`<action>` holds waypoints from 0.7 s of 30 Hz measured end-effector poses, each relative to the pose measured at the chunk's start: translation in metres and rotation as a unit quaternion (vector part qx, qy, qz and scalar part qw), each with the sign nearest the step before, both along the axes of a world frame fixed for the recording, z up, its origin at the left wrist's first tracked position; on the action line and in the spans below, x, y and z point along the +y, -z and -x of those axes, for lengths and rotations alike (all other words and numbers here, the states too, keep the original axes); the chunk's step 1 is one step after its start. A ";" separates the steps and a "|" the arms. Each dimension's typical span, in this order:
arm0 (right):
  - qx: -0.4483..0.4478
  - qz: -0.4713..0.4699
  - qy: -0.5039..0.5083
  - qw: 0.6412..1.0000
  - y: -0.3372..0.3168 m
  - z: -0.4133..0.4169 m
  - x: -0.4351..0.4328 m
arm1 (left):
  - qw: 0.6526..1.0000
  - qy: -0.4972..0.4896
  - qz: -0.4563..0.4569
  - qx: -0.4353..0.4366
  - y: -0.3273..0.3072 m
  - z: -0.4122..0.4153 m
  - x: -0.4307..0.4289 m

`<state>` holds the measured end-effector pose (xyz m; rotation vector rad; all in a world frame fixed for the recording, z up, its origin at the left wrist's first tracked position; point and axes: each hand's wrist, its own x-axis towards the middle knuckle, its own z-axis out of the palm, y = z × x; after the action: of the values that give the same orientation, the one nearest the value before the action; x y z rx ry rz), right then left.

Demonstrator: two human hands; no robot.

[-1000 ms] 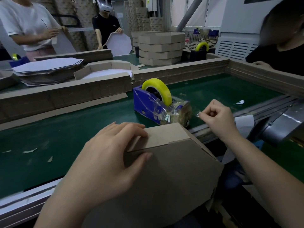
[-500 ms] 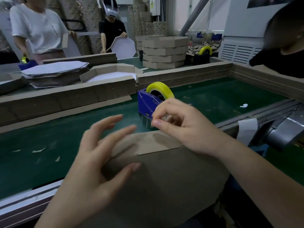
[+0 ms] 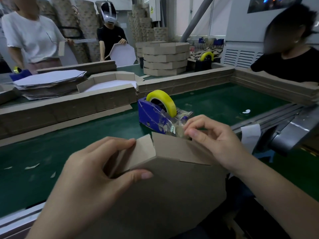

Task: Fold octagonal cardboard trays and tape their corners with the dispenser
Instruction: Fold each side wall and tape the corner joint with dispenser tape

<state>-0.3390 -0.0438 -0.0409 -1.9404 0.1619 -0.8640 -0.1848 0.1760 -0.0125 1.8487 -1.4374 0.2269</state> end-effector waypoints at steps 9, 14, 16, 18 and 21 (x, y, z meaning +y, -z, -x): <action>0.006 -0.049 -0.031 0.998 -0.022 0.007 0.002 | 0.997 0.024 -0.043 -0.057 0.005 0.013 -0.013; 0.096 -0.032 -0.154 0.983 -0.054 0.001 0.022 | 0.998 0.034 -0.045 -0.041 0.006 0.014 -0.013; 0.152 -0.027 -0.170 0.973 -0.061 -0.005 0.027 | 0.997 0.038 -0.046 -0.044 0.006 0.014 -0.013; 0.203 -0.032 -0.172 0.963 -0.065 -0.009 0.027 | 0.998 0.039 -0.040 -0.043 0.007 0.014 -0.013; 0.247 -0.031 -0.157 0.956 -0.067 -0.012 0.024 | 0.998 0.036 -0.026 -0.045 0.009 0.013 -0.013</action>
<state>-0.3274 -0.0198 0.0262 -2.0195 0.1647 -0.1527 -0.1979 0.1634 -0.0219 1.8447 -1.5830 0.2406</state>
